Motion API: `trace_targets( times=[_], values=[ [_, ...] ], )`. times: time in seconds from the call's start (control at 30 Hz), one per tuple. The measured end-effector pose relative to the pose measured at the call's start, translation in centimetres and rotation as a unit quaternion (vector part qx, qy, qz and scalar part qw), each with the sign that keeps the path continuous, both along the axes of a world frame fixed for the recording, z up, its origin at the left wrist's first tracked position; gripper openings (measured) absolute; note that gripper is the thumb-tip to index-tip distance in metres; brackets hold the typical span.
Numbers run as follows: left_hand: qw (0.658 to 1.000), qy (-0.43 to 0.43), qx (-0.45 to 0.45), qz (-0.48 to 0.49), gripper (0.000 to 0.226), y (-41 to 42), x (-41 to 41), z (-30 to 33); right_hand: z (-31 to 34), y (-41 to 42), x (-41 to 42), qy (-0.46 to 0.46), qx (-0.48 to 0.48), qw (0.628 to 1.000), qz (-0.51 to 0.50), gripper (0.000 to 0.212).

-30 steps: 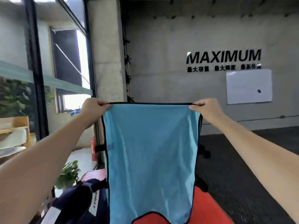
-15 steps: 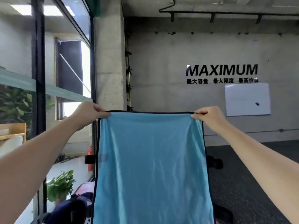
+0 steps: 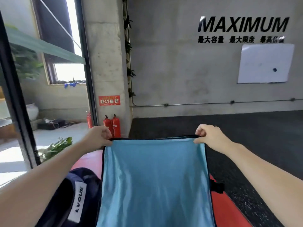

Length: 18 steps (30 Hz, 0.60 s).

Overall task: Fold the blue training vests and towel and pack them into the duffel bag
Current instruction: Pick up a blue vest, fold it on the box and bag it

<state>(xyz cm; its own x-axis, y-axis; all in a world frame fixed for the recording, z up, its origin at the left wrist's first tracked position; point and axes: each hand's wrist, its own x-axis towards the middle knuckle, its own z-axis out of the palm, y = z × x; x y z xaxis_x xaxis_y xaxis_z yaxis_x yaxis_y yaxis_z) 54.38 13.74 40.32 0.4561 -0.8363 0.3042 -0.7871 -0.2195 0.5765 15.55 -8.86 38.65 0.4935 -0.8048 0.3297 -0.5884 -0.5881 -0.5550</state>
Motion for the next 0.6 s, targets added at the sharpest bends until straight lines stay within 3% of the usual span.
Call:
trace_targets(
  times=[0.13,0.23,0.37,0.5,0.6],
  values=[
    [0.995,-0.050,0.091,0.012,0.021,-4.6,2.2,-4.5,-4.3,-4.7,4.0,0.065,0.053,0.996,-0.019,0.006],
    [0.989,-0.021,0.125,0.070,0.018,-8.0,3.5,-6.2,-6.1,-7.2,7.0,0.022,0.124,0.991,-0.054,0.004],
    [0.992,0.030,0.039,0.116,0.004,-11.9,4.8,-5.5,-5.9,-10.8,9.7,-0.037,0.109,0.990,-0.084,0.004],
    [0.991,-0.015,-0.046,0.126,0.028,-14.6,5.5,-2.0,-2.2,-12.7,10.7,-0.055,0.034,0.993,-0.102,0.009],
    [0.987,-0.025,-0.115,0.109,0.026,-15.4,5.5,1.7,1.8,-12.9,10.8,-0.108,-0.025,0.990,-0.082,0.014]
  ],
)
